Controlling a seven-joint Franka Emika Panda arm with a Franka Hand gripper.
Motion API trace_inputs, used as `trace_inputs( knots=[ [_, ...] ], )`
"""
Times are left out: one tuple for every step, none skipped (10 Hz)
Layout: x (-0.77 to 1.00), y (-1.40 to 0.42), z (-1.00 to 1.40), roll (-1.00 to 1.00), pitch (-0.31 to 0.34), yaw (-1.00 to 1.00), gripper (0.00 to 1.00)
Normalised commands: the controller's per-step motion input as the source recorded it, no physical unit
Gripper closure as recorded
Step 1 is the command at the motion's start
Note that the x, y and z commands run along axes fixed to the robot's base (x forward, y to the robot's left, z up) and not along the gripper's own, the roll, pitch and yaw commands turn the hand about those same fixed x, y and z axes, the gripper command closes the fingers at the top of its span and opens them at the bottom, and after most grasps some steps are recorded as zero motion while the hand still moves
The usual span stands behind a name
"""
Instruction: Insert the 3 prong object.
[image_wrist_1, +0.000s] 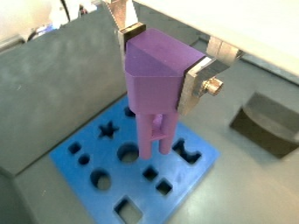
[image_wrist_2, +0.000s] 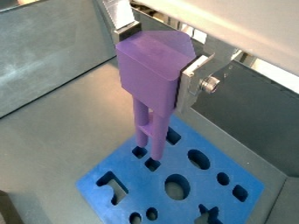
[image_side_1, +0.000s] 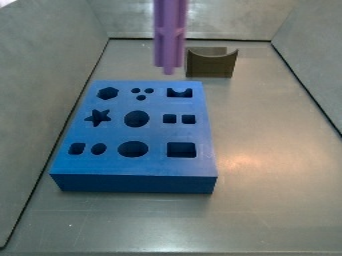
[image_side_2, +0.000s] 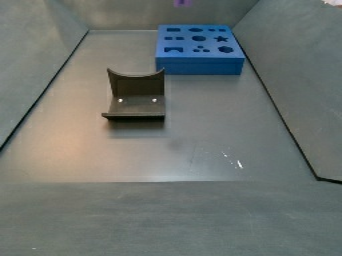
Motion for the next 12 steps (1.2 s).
trace_inputs(
  knots=[
    [-0.42,0.81,-0.91,0.21,-0.044,0.00,1.00],
    [-0.38,0.76,-0.92,0.20,-0.043,0.00,1.00],
    [-0.36,0.53,-0.87,0.16,-0.113,0.00,1.00],
    [-0.41,0.37,-0.74,0.03,-0.199,-0.06,1.00],
    [-0.22,0.22,-0.50,-0.04,-0.204,-0.05,1.00],
    [-0.17,0.03,-0.32,-0.06,-0.174,-0.05,1.00],
    [-0.11,0.04,-0.21,-0.12,-0.160,-0.05,1.00],
    [-0.05,0.13,-0.23,-0.09,-0.069,-0.07,1.00],
    [-0.14,0.06,-0.26,-0.06,-0.071,-0.09,1.00],
    [-0.26,0.03,-0.22,-0.07,-0.076,-0.06,1.00],
    [-0.21,0.00,-0.20,-0.06,-0.060,-0.05,1.00],
    [-0.11,0.00,-0.22,-0.07,-0.050,0.00,1.00]
  ],
)
